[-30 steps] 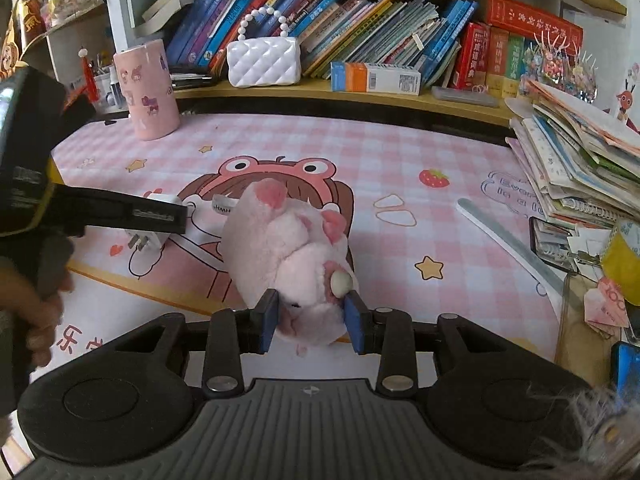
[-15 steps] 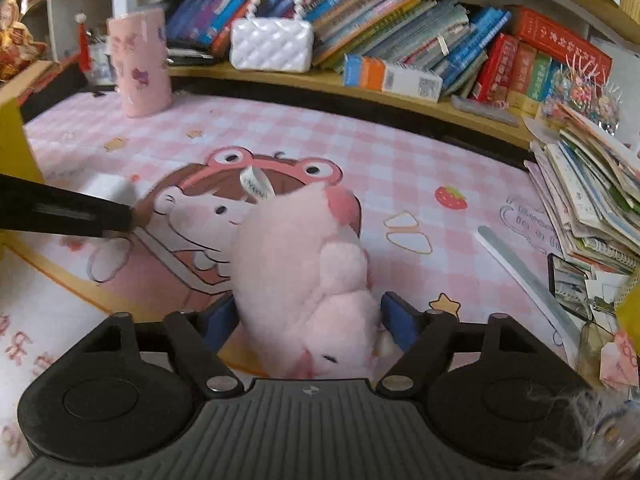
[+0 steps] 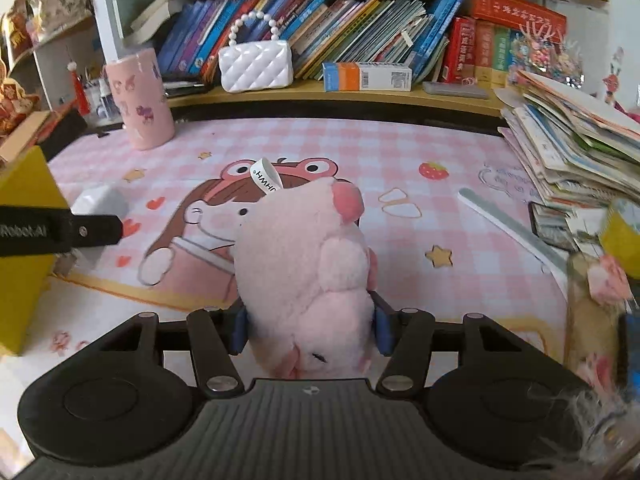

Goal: Organize objects
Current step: 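Lift and carry the charger plug and pink pig over the yellow box with both tools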

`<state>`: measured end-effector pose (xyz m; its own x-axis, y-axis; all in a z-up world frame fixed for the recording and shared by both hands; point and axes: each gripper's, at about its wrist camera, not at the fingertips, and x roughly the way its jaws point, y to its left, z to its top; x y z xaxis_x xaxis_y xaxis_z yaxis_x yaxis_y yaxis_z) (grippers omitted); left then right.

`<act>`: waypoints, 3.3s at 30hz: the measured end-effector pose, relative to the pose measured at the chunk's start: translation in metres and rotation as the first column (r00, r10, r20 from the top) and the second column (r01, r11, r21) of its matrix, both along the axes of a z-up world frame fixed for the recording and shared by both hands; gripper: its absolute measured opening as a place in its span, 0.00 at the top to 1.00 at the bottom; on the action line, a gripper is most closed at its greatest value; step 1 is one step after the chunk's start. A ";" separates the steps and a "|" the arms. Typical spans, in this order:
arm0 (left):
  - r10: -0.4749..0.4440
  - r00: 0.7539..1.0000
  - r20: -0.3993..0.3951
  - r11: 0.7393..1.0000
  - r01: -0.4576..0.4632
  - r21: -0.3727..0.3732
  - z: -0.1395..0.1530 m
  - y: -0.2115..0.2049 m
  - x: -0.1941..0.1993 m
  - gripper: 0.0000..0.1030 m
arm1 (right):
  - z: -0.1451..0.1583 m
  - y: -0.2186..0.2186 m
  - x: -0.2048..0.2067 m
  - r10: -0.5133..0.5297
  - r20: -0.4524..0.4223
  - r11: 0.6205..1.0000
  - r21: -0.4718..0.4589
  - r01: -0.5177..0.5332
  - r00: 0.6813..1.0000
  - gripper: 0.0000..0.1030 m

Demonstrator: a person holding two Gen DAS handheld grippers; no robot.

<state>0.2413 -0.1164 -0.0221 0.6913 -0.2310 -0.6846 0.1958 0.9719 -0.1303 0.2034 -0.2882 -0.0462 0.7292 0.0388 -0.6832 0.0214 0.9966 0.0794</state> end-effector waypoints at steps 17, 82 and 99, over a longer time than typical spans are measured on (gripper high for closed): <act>-0.035 0.999 -0.017 0.996 0.034 -0.084 0.008 0.065 -0.107 0.60 | 0.011 0.061 -0.100 0.009 -0.040 0.999 -0.034 -0.010 0.999 0.47; 0.277 0.954 0.117 0.955 -0.260 -0.139 0.036 0.303 -0.254 0.60 | 0.044 0.311 -0.184 0.386 0.052 0.921 -0.081 -0.381 0.921 0.46; 0.279 0.924 0.260 0.958 -0.250 -0.140 0.075 0.290 -0.123 0.60 | 0.101 0.321 -0.030 0.363 0.244 0.932 -0.110 -0.346 0.899 0.45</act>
<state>0.1187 0.1734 0.0533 0.8942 -0.0727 -0.4417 -0.0242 0.9774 -0.2098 0.1739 0.0325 0.0545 0.8248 0.2910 -0.4848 -0.3471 0.9374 -0.0279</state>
